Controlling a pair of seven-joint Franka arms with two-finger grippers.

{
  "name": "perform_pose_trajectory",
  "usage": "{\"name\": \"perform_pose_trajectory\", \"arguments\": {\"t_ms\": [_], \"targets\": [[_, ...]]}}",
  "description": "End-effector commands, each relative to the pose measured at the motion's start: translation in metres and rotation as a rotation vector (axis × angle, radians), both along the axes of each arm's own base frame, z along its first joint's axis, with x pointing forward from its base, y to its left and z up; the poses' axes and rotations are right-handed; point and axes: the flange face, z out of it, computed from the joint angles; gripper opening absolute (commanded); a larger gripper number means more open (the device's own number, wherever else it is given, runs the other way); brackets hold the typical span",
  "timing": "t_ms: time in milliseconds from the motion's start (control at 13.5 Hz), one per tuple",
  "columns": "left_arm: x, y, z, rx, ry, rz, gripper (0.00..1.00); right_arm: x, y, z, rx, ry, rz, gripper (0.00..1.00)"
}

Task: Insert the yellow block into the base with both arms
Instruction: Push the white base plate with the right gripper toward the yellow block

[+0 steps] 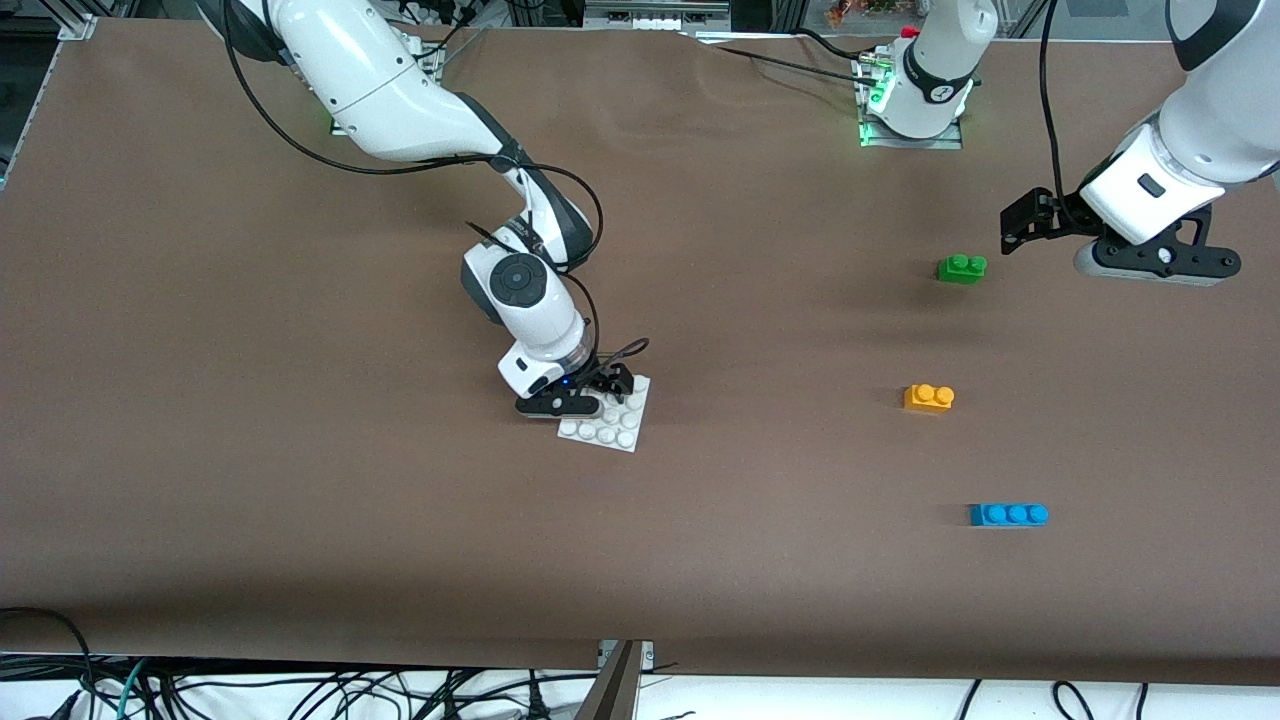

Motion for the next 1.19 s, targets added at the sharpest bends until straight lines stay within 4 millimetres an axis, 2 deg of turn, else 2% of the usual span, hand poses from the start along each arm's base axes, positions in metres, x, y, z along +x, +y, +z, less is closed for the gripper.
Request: {"name": "perform_pose_trajectory", "arguments": {"t_ms": [0, 297, 669, 892, 1115], "targets": [[-0.004, 0.003, 0.004, 0.01, -0.002, -0.01, 1.0, 0.007, 0.008, -0.011, -0.042, -0.05, 0.052, 1.0], [-0.003, 0.003, 0.004, 0.01, -0.002, -0.01, 1.0, -0.001, 0.018, -0.011, -0.106, -0.11, 0.163, 1.0], [-0.004, 0.002, 0.004, 0.01, -0.003, -0.012, 1.0, -0.009, 0.051, -0.005, -0.079, -0.135, 0.186, 1.0], [-0.003, 0.003, 0.004, 0.01, -0.003, -0.01, 1.0, -0.006, 0.053, -0.009, -0.069, -0.139, 0.177, 1.0], [-0.003, 0.002, 0.004, 0.01, -0.002, -0.012, 1.0, -0.015, 0.078, -0.006, -0.041, -0.148, 0.161, 1.0]]}}
